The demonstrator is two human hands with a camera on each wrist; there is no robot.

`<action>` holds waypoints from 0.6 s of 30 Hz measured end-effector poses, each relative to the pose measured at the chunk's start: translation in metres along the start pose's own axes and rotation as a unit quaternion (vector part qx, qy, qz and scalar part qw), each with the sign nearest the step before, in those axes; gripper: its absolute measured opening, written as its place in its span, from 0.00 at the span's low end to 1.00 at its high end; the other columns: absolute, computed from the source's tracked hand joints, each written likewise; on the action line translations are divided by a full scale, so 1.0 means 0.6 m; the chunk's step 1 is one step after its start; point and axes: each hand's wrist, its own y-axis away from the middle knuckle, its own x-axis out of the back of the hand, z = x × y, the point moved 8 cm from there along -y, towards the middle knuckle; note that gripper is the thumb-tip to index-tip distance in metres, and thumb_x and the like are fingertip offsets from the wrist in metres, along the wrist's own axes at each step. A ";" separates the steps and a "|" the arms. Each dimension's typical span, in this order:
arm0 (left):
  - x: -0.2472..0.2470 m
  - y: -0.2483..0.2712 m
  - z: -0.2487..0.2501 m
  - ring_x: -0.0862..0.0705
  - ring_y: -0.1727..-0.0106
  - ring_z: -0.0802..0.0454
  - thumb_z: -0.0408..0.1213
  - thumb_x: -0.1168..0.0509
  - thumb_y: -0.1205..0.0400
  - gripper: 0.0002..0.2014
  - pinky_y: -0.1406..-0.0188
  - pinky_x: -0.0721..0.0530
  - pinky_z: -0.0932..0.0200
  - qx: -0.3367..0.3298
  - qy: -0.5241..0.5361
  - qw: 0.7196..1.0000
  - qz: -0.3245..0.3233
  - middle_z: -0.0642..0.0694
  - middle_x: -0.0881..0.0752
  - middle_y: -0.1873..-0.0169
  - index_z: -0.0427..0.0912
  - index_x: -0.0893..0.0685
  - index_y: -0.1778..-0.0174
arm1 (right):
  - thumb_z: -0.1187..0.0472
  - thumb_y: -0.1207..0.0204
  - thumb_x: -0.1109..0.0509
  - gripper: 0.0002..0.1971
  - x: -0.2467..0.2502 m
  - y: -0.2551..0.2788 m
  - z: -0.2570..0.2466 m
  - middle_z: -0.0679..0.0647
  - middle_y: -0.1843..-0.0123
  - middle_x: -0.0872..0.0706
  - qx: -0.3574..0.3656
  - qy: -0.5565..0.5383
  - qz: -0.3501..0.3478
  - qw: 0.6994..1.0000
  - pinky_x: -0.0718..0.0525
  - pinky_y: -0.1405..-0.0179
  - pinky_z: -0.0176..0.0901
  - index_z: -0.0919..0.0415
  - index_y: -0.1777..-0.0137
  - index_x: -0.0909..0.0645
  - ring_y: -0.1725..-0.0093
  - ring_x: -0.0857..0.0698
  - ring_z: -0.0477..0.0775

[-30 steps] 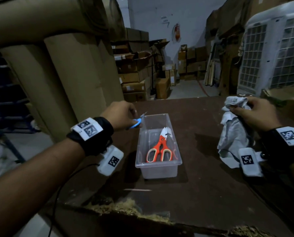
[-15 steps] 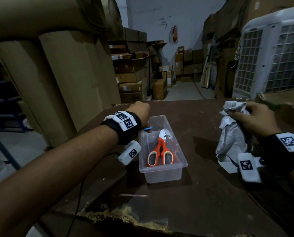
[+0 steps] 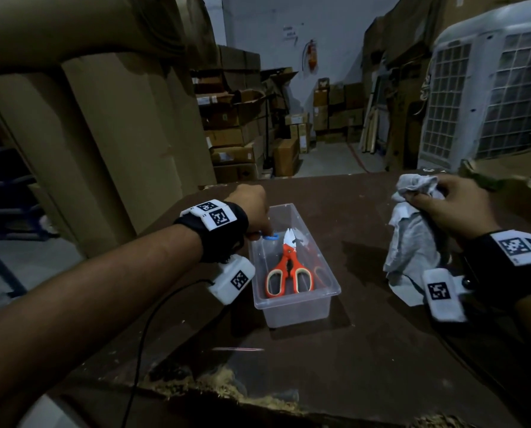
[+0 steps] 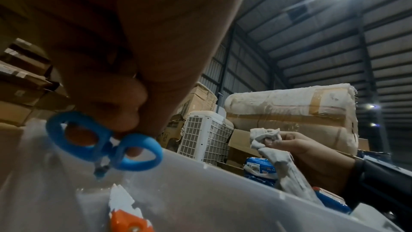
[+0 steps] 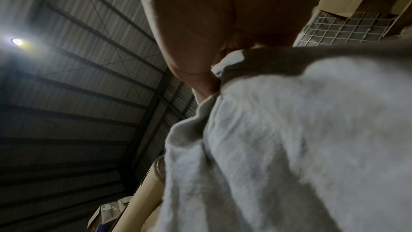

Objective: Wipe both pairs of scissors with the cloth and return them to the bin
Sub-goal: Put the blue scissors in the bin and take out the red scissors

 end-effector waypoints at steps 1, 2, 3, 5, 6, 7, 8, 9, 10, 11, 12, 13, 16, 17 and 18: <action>0.002 0.000 0.001 0.13 0.80 0.53 0.33 0.19 0.27 0.08 0.78 0.12 0.60 0.001 0.011 1.000 0.008 0.41 0.10 0.73 0.33 0.09 0.65 | 0.53 0.26 0.20 0.17 0.000 0.001 -0.002 0.61 0.43 0.09 0.000 -0.001 -0.001 1.000 0.17 0.39 0.53 0.59 0.40 0.11 0.43 0.13 0.59; 0.004 -0.001 0.001 0.14 0.81 0.54 0.32 0.19 0.27 0.08 0.81 0.16 0.63 0.004 0.021 1.000 0.016 0.42 0.11 0.75 0.34 0.10 0.67 | 0.54 0.26 0.21 0.17 0.001 0.002 -0.003 0.61 0.43 0.09 0.000 0.001 0.001 1.000 0.17 0.39 0.53 0.59 0.40 0.12 0.43 0.13 0.60; 0.003 -0.004 0.000 0.15 0.82 0.55 0.32 0.20 0.27 0.08 0.82 0.18 0.65 0.010 0.029 0.999 0.019 0.43 0.12 0.76 0.35 0.11 0.69 | 0.55 0.26 0.21 0.16 0.001 0.002 -0.003 0.62 0.43 0.09 0.001 0.004 0.003 1.000 0.17 0.39 0.54 0.60 0.40 0.12 0.43 0.13 0.60; -0.001 -0.007 -0.007 0.12 0.79 0.53 0.31 0.21 0.25 0.08 0.76 0.12 0.60 0.027 0.048 0.998 0.013 0.42 0.11 0.76 0.34 0.11 0.68 | 0.56 0.26 0.21 0.17 0.000 0.002 -0.003 0.62 0.42 0.10 0.000 0.005 0.002 1.000 0.16 0.38 0.56 0.60 0.40 0.12 0.42 0.13 0.61; -0.004 -0.009 -0.011 0.09 0.75 0.50 0.31 0.22 0.24 0.07 0.68 0.08 0.55 0.032 0.059 0.998 0.006 0.41 0.09 0.74 0.33 0.09 0.66 | 0.56 0.26 0.21 0.17 0.000 0.002 -0.004 0.62 0.42 0.10 -0.001 0.003 0.000 1.000 0.16 0.37 0.56 0.60 0.39 0.12 0.42 0.13 0.61; -0.007 -0.011 -0.015 0.07 0.69 0.48 0.32 0.23 0.23 0.07 0.59 0.06 0.51 0.033 0.070 0.997 -0.003 0.40 0.07 0.70 0.30 0.08 0.63 | 0.56 0.26 0.20 0.17 -0.001 0.002 -0.004 0.62 0.42 0.10 -0.003 0.000 -0.002 1.000 0.16 0.37 0.56 0.60 0.39 0.12 0.42 0.13 0.60; -0.010 -0.013 -0.018 0.06 0.63 0.47 0.32 0.24 0.22 0.08 0.52 0.06 0.48 0.031 0.077 0.996 -0.013 0.40 0.06 0.68 0.29 0.07 0.59 | 0.55 0.26 0.20 0.17 -0.001 0.002 -0.004 0.62 0.42 0.10 -0.005 -0.002 -0.003 1.000 0.16 0.38 0.55 0.60 0.39 0.12 0.43 0.14 0.58; -0.013 -0.014 -0.022 0.05 0.59 0.46 0.33 0.25 0.21 0.09 0.49 0.07 0.47 0.029 0.084 0.996 -0.019 0.41 0.06 0.67 0.28 0.07 0.58 | 0.55 0.26 0.20 0.17 -0.001 0.002 -0.004 0.61 0.42 0.10 -0.005 -0.002 -0.002 1.000 0.16 0.38 0.54 0.60 0.39 0.12 0.44 0.14 0.57; -0.015 -0.014 -0.025 0.05 0.57 0.45 0.32 0.26 0.20 0.08 0.48 0.08 0.48 0.029 0.093 0.995 -0.022 0.43 0.06 0.69 0.28 0.08 0.57 | 0.56 0.26 0.20 0.17 -0.001 0.002 -0.004 0.61 0.42 0.10 -0.006 -0.003 -0.003 1.000 0.17 0.39 0.53 0.60 0.39 0.13 0.45 0.15 0.56; -0.016 -0.013 -0.028 0.05 0.57 0.44 0.32 0.26 0.20 0.08 0.48 0.07 0.49 0.028 0.103 0.994 -0.025 0.43 0.07 0.70 0.28 0.08 0.57 | 0.56 0.26 0.21 0.17 -0.002 0.002 -0.004 0.61 0.42 0.10 -0.005 -0.006 -0.003 1.000 0.17 0.39 0.53 0.61 0.38 0.13 0.45 0.15 0.55; -0.014 -0.010 -0.031 0.05 0.58 0.44 0.32 0.26 0.19 0.08 0.50 0.07 0.50 0.024 0.110 0.993 -0.022 0.41 0.07 0.68 0.28 0.08 0.57 | 0.55 0.26 0.20 0.17 -0.002 0.002 -0.005 0.61 0.42 0.10 -0.004 -0.008 -0.004 1.000 0.16 0.38 0.53 0.61 0.39 0.13 0.45 0.14 0.56; -0.009 -0.005 -0.033 0.06 0.62 0.46 0.31 0.27 0.19 0.08 0.54 0.07 0.52 0.020 0.114 0.993 -0.012 0.39 0.07 0.67 0.29 0.08 0.57 | 0.55 0.26 0.20 0.18 -0.003 0.002 -0.005 0.61 0.41 0.10 -0.002 -0.007 -0.004 1.000 0.16 0.38 0.53 0.60 0.39 0.12 0.44 0.14 0.57; 0.019 0.017 -0.033 0.12 0.74 0.55 0.33 0.27 0.20 0.06 0.68 0.12 0.61 -0.024 0.064 0.996 0.058 0.45 0.10 0.72 0.36 0.08 0.59 | 0.54 0.26 0.20 0.18 -0.001 0.001 -0.003 0.61 0.41 0.10 -0.006 0.004 -0.006 1.000 0.17 0.38 0.54 0.59 0.39 0.12 0.42 0.13 0.60; 0.027 0.029 -0.032 0.13 0.72 0.55 0.35 0.26 0.21 0.04 0.67 0.13 0.60 -0.035 0.031 0.996 0.076 0.47 0.11 0.70 0.39 0.08 0.58 | 0.54 0.26 0.20 0.18 0.000 0.001 -0.001 0.61 0.41 0.10 -0.011 0.004 -0.006 1.000 0.17 0.38 0.54 0.59 0.39 0.12 0.42 0.13 0.60; 0.029 0.038 -0.034 0.12 0.69 0.53 0.38 0.24 0.23 0.04 0.66 0.12 0.58 -0.039 0.008 0.996 0.080 0.47 0.10 0.66 0.42 0.09 0.56 | 0.54 0.26 0.20 0.17 0.000 0.002 -0.001 0.61 0.41 0.10 -0.012 0.003 -0.006 1.000 0.17 0.38 0.54 0.59 0.39 0.12 0.41 0.14 0.60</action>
